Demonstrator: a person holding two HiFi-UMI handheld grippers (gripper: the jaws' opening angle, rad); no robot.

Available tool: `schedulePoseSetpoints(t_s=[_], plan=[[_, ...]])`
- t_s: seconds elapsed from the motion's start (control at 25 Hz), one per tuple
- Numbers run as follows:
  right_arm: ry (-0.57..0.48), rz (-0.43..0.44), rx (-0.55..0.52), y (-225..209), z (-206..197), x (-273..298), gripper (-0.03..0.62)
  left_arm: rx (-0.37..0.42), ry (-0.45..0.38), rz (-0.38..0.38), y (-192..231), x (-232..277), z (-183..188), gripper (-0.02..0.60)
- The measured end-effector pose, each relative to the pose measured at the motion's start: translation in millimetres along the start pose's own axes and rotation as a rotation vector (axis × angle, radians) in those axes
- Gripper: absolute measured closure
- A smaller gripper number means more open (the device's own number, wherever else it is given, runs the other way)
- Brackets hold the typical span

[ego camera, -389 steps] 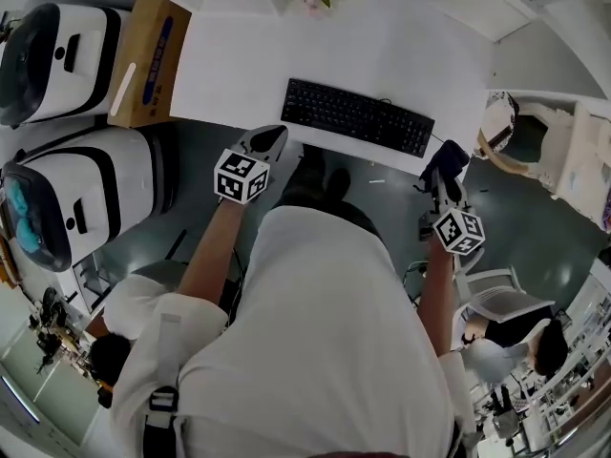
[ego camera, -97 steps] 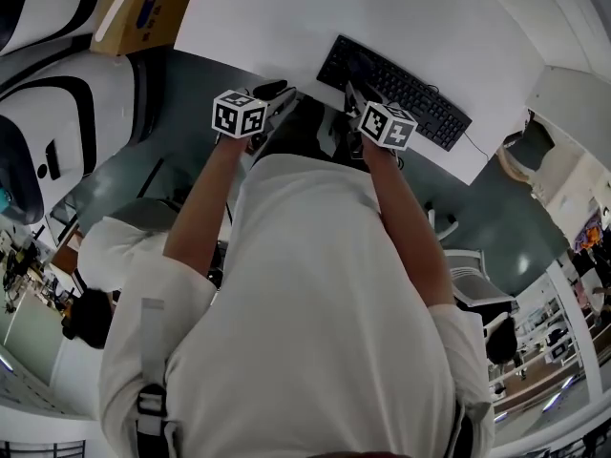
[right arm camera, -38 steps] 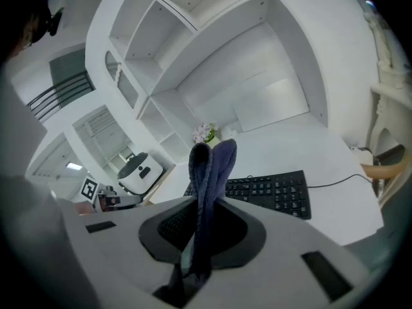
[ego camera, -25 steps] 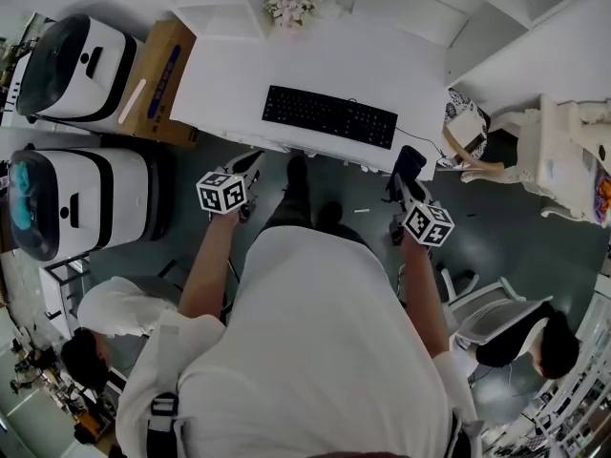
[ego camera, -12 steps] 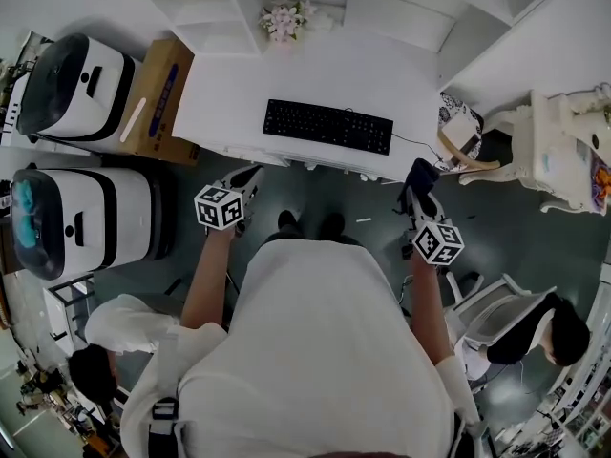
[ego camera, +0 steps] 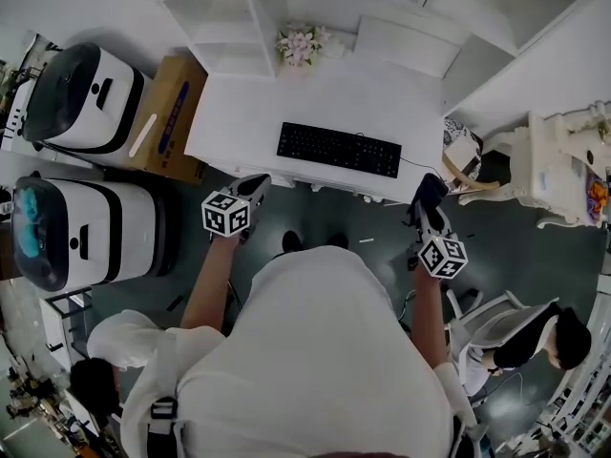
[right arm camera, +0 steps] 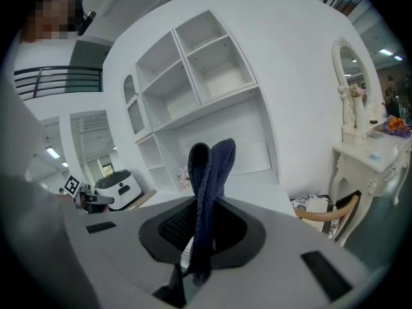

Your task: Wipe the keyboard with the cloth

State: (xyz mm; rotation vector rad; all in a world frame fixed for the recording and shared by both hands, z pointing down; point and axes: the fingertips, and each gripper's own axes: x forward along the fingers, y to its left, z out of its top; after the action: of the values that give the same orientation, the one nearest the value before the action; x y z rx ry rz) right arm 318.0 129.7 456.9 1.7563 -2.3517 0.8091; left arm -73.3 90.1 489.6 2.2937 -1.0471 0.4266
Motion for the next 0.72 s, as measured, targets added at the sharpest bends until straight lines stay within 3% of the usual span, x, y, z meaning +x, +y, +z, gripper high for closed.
schedulePoseSetpoints(t_s=[0.72], plan=[[-0.014, -0.021, -0.035, 10, 15, 8, 0.533, -0.009, -0.017, -0.016, 2, 2, 8, 0.574]])
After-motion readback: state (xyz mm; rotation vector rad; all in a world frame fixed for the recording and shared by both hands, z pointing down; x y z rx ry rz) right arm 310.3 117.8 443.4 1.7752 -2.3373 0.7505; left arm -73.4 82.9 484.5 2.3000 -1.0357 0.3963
